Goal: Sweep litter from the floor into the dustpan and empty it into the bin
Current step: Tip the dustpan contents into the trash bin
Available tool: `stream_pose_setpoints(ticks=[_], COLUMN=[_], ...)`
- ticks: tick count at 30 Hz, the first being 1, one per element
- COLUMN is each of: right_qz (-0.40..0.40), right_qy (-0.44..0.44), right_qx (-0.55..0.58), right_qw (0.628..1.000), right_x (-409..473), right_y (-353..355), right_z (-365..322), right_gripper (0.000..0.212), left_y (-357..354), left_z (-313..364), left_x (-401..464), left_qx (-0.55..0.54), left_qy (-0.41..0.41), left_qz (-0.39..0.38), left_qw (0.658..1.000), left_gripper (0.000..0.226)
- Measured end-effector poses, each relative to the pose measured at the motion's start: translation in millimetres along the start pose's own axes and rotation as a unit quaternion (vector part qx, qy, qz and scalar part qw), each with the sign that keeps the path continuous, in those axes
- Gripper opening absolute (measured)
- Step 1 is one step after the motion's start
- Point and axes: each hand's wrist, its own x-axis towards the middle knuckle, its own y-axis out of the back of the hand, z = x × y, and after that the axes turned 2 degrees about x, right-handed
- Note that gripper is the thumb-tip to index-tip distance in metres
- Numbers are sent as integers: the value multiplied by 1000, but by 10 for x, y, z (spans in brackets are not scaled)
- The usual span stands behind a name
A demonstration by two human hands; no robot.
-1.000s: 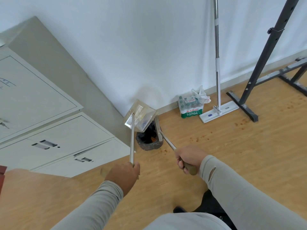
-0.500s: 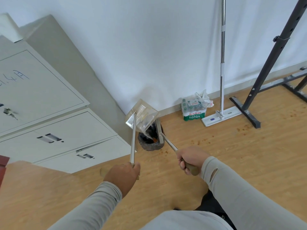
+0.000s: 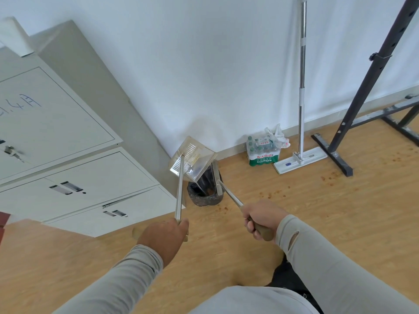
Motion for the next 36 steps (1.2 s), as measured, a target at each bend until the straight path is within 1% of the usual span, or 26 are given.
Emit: stream_pose_setpoints(ticks=[2,5,8,12,16,20,22,25,27,29,30,33,34,35,36], right_qz=[7,5,8,10,9,7,6,10,7,13,9,13,11,8,7], right_qy=[5,-2,-8,-9,-7,2,4,-2,-2,-10,-9,-3,-4,-3,-3], right_qx=[-9,-16,-16,-16,-14,-17,-15,-25,-19,-21,-19,-17,-16,-15,-15], right_qw=[1000,1000,1000,1000,1000,1000,1000,1000,1000,1000,1000,1000,1000,1000,1000], right_x=[21,31,41,46,50,35,39,69,122,120,125,105,99,98,91], right_y=[1,-44,-53,-26,-56,-67,-64,-102,-97,-109,-100,-99,-112,-120,-126], right_z=[-10,-23,-4,-11,-32,-36,-32,-14,-44,-29,-45,-45,-52,-54,-57], right_gripper=[13,11,12,11,13,10,9,7,7,9,10,10,10,9,9], left_y=[-41,-88,-98,-12,47,37,-30,-236,-210,-174,-92,-204,-125,-82,-54], left_z=[17,28,-25,-25,-35,-84,-106,-108,-132,-158,-176,-210,-201,-188,-185], left_x=[15,27,33,9,3,7,12,82,103,61,35,73,60,38,29], left_qx=[-5,-38,-40,-47,-29,-10,-26,-52,-68,-43,-26,-27,-30,-32,-32], left_qy=[2,3,-3,-6,-13,-11,11,-4,-4,-26,-20,-12,-20,-25,-38], left_qz=[-3,5,-4,7,4,13,19,28,67,58,56,90,77,47,39], left_qw=[1000,999,999,999,999,1000,999,998,995,997,998,995,996,998,998], left_gripper=[46,44,38,32,28,37,42,42,43,49,53,58,60,61,57])
